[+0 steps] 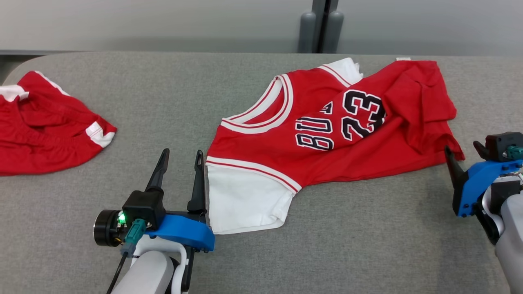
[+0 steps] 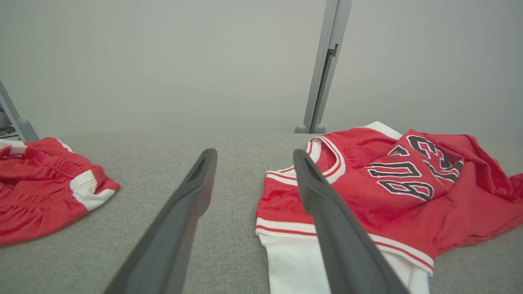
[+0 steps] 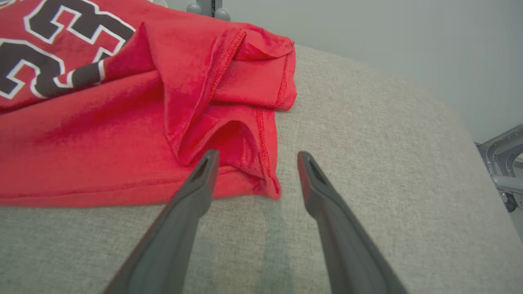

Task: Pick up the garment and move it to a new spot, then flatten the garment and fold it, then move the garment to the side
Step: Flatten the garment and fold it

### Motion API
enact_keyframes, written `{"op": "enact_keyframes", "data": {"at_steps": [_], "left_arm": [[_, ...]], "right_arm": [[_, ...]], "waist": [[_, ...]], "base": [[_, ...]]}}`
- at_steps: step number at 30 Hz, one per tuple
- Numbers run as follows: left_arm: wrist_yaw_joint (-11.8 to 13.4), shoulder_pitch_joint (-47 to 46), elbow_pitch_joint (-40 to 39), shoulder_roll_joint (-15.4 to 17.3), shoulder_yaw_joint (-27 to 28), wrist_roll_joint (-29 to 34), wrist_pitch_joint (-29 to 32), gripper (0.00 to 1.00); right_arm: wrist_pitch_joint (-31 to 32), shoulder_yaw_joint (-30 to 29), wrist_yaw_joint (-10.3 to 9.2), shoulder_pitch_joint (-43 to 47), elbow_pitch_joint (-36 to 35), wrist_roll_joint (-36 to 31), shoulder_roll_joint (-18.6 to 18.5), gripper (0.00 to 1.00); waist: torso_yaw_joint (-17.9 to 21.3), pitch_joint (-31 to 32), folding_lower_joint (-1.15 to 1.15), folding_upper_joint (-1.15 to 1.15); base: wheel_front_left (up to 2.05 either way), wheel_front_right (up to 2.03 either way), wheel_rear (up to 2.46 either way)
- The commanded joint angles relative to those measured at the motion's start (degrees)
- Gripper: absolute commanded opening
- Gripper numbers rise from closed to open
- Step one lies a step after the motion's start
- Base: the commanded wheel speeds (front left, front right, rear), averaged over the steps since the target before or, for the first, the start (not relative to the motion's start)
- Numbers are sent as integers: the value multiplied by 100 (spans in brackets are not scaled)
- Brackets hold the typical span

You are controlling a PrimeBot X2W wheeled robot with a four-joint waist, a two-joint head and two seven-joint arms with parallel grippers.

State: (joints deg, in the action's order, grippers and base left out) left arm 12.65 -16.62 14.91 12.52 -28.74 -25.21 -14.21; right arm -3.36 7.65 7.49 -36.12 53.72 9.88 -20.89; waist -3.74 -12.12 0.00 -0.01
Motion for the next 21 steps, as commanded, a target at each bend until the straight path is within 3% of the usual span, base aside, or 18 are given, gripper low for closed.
{"op": "enact_keyframes", "data": {"at_steps": [1,7,8,9,12,13,21], "left_arm": [[33,-62,-25,31,-10,2,8,100],[45,-112,-43,25,-14,5,-10,100],[49,-113,-42,28,-8,-1,-14,100],[54,-111,-37,32,0,-6,-20,100],[69,-108,-17,29,2,-12,-29,100],[77,-111,-12,23,3,-17,-32,100],[99,21,12,74,-6,-44,-46,100]], "right_arm": [[21,-41,1,-70,85,-50,-68,100],[-12,-165,1,-277,402,-235,8,100],[-17,-157,1,-310,436,-242,42,93],[-24,-148,1,-344,467,-242,70,57],[-21,-120,1,-407,574,-230,127,10],[-37,-102,1,-429,593,-210,167,0],[-220,301,1,-284,426,272,307,0]], "waist": [[-89,-95,0,1],[-207,-215,0,1],[-210,-223,0,1],[-208,-228,0,1],[-189,-223,0,1],[-172,-215,0,1],[137,-74,0,1]], "base": [[0,0,0],[0,0,0],[0,0,0],[0,0,0],[0,0,0],[0,0,0],[0,0,0]]}}
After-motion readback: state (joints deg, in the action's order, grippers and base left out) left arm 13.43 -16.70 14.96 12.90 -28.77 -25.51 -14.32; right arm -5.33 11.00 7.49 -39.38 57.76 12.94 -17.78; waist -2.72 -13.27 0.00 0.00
